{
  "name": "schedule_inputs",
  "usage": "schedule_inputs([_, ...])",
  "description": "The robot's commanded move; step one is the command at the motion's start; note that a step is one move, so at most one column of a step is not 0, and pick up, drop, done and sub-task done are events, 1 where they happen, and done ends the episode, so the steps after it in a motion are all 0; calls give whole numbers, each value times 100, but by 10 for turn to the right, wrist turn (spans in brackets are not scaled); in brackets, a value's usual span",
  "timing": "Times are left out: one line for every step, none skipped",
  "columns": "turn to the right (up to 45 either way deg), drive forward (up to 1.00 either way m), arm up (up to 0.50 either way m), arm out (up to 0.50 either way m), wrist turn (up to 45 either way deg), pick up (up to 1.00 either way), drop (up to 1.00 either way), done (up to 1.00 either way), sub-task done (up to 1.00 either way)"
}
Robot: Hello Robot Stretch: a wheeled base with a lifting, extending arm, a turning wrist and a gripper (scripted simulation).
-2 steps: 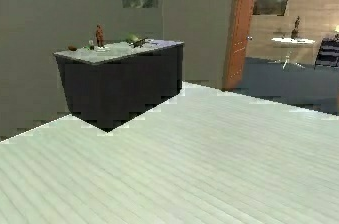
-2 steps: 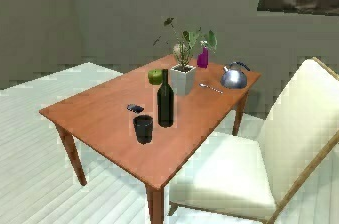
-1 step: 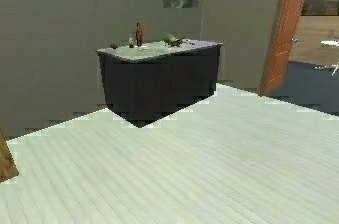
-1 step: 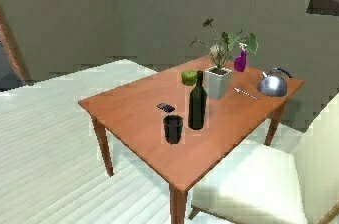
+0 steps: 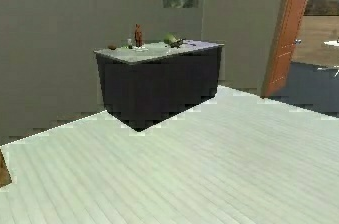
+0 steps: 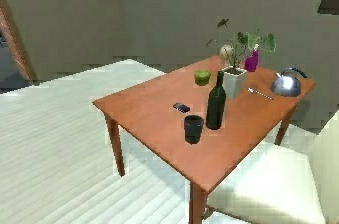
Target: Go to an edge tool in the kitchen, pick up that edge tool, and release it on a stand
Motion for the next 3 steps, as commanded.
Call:
schedule_inputs([150,0,0,0,0,0,0,0,0])
schedule_inputs([0,100,0,0,0,0,0,0,0])
schedule_inputs([0,100,0,0,0,0,0,0,0])
